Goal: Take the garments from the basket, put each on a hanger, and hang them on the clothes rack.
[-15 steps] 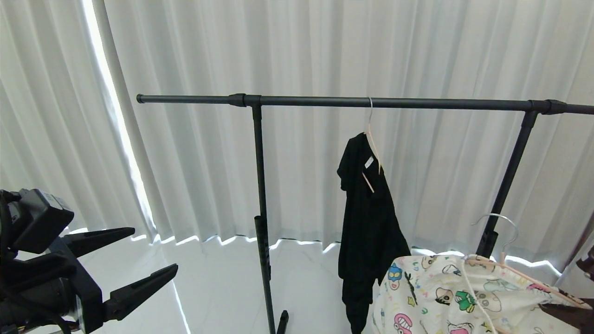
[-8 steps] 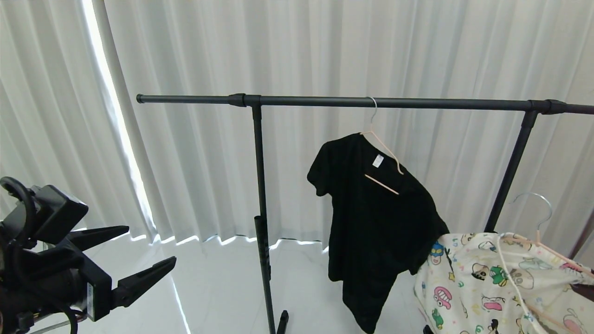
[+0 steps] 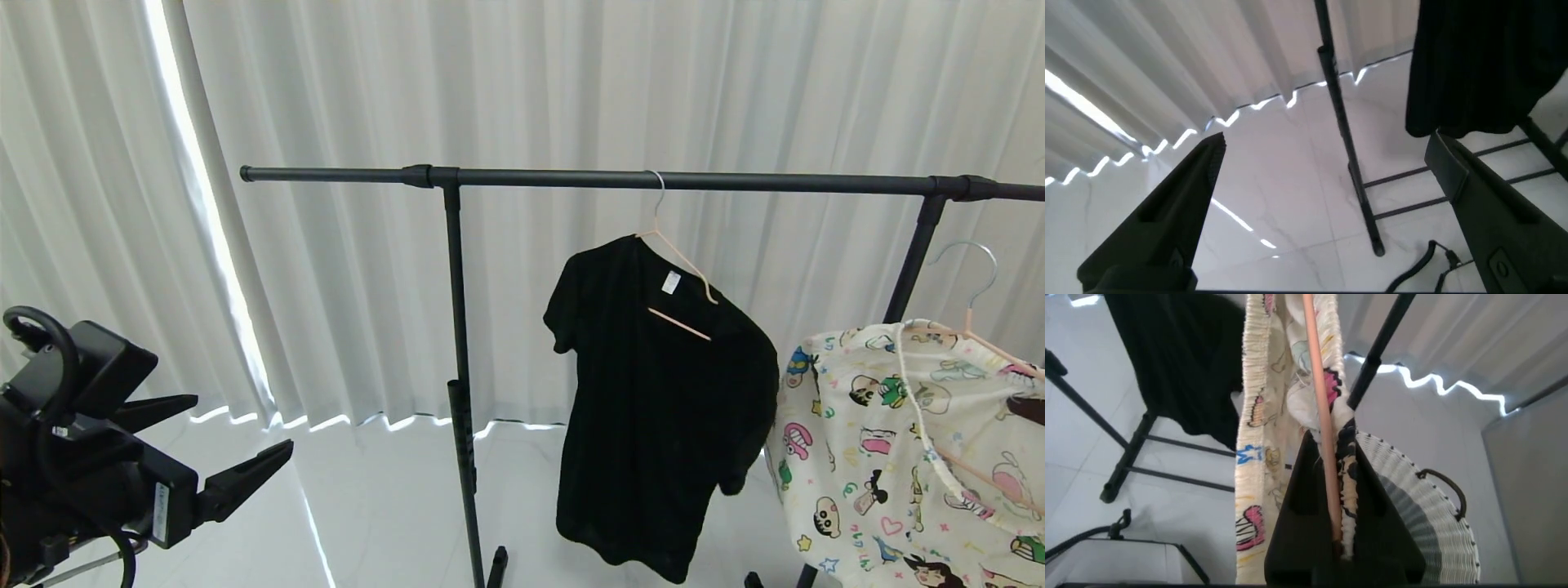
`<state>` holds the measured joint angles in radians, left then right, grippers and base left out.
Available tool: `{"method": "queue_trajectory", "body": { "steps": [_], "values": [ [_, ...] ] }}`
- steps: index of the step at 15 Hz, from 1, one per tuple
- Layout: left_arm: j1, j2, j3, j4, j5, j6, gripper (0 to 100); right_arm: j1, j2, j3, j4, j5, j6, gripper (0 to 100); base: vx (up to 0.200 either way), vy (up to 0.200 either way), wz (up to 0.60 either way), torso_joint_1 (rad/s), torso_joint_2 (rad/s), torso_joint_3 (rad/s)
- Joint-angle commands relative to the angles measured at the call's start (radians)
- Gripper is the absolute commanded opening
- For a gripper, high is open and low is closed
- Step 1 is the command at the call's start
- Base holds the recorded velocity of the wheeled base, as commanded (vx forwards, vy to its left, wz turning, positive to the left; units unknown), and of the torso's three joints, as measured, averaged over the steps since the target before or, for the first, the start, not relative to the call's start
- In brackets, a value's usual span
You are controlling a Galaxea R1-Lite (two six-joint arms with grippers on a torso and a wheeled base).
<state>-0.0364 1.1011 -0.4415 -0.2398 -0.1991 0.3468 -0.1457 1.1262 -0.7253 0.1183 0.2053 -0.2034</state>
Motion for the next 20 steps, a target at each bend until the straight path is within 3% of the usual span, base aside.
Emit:
{"method": "queue_trajectory", "body": {
  "steps": [1, 5, 12, 15, 20],
  "values": [
    [0.000, -0.001, 0.000, -0.001, 0.017, 0.000, 100, 0.003, 0.012, -0.005, 0.000, 0.000, -0.001, 0, 0.000, 0.000, 0.00, 0.000, 0.00, 0.000],
    [-0.010, -0.017, 0.001, -0.001, 0.035, 0.052, 100, 0.005, 0.012, -0.003, 0.000, 0.002, -0.001, 0, 0.000, 0.000, 0.00, 0.000, 0.00, 0.000],
    [-0.037, -0.023, 0.000, -0.007, 0.033, 0.052, 100, 0.025, 0.009, -0.002, -0.002, 0.002, -0.001, 0, 0.000, -0.200, 0.00, 0.003, 0.00, 0.001],
    [-0.039, -0.024, 0.001, -0.007, 0.032, 0.052, 100, 0.060, 0.009, -0.003, -0.003, 0.002, 0.001, 0, 0.000, -0.200, 0.00, 0.002, 0.00, 0.001],
    [-0.037, -0.024, 0.001, -0.007, 0.033, 0.052, 100, 0.140, 0.014, -0.045, -0.011, 0.006, 0.038, 0, 0.000, 0.000, 0.00, 0.000, 0.00, 0.000]
  ]
}}
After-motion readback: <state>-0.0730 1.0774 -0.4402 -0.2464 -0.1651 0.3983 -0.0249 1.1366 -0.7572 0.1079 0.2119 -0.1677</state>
